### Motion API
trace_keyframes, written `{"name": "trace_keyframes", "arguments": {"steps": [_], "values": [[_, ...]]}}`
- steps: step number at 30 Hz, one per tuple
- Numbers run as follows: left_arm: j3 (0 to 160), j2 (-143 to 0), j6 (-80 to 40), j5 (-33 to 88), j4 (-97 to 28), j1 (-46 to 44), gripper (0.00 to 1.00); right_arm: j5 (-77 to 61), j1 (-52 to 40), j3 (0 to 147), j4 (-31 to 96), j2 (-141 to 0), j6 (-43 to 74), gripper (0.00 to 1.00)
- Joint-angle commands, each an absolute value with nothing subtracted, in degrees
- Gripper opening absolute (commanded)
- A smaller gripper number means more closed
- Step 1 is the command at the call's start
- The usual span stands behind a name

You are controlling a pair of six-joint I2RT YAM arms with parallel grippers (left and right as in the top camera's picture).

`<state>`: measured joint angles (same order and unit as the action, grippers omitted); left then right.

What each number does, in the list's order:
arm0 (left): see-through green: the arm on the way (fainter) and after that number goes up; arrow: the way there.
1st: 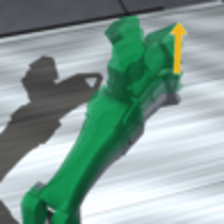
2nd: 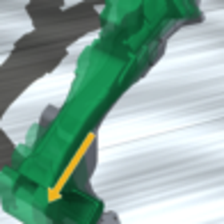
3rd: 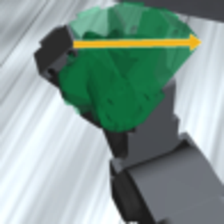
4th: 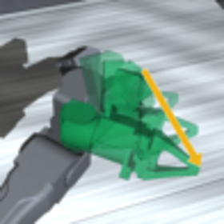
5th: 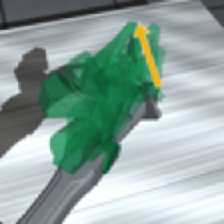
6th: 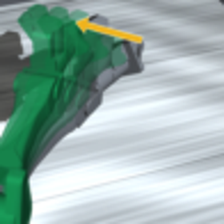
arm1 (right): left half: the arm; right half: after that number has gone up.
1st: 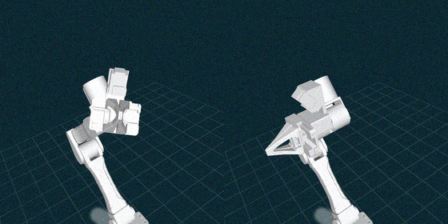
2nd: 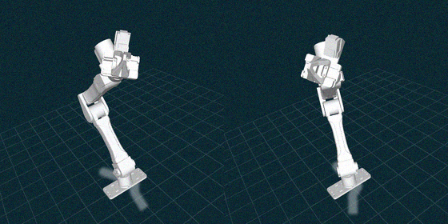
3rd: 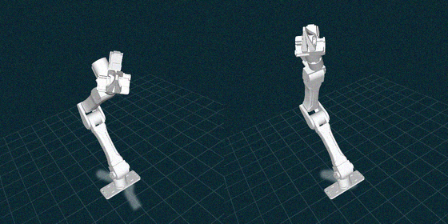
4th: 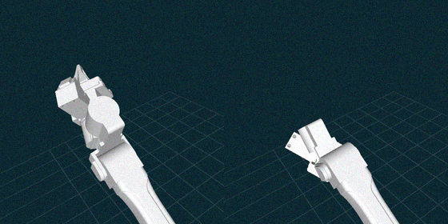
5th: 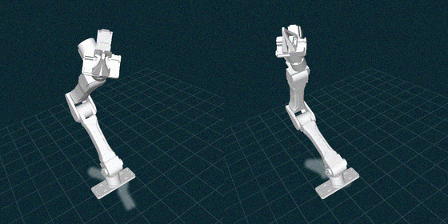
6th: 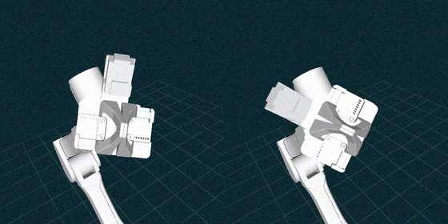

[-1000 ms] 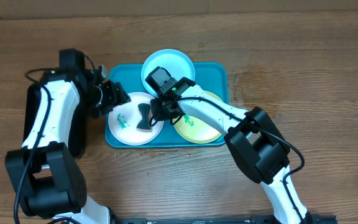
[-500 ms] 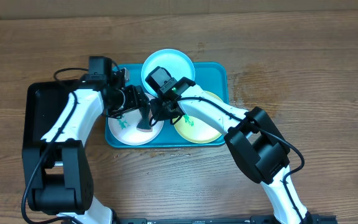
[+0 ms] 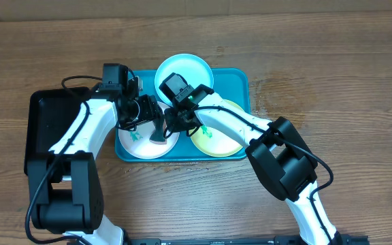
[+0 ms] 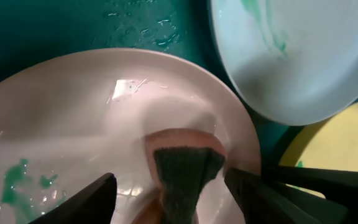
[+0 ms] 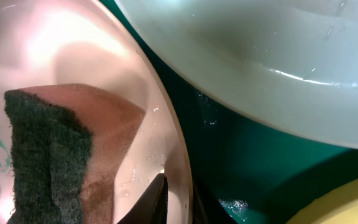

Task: Clean dirty plates on tray and stack at the side
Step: 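Scrub the pink plate with the sponge while the right gripper holds it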

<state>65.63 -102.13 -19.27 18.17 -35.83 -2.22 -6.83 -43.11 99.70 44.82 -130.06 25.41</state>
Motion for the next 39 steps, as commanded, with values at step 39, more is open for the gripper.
{"name": "trace_keyframes", "arguments": {"steps": [39], "values": [[67.66,-110.17,-13.67,20.03,-39.2,-2.85,0.47,-6.48,-43.0,99.35,44.47,-130.96,25.28,0.14]]}}
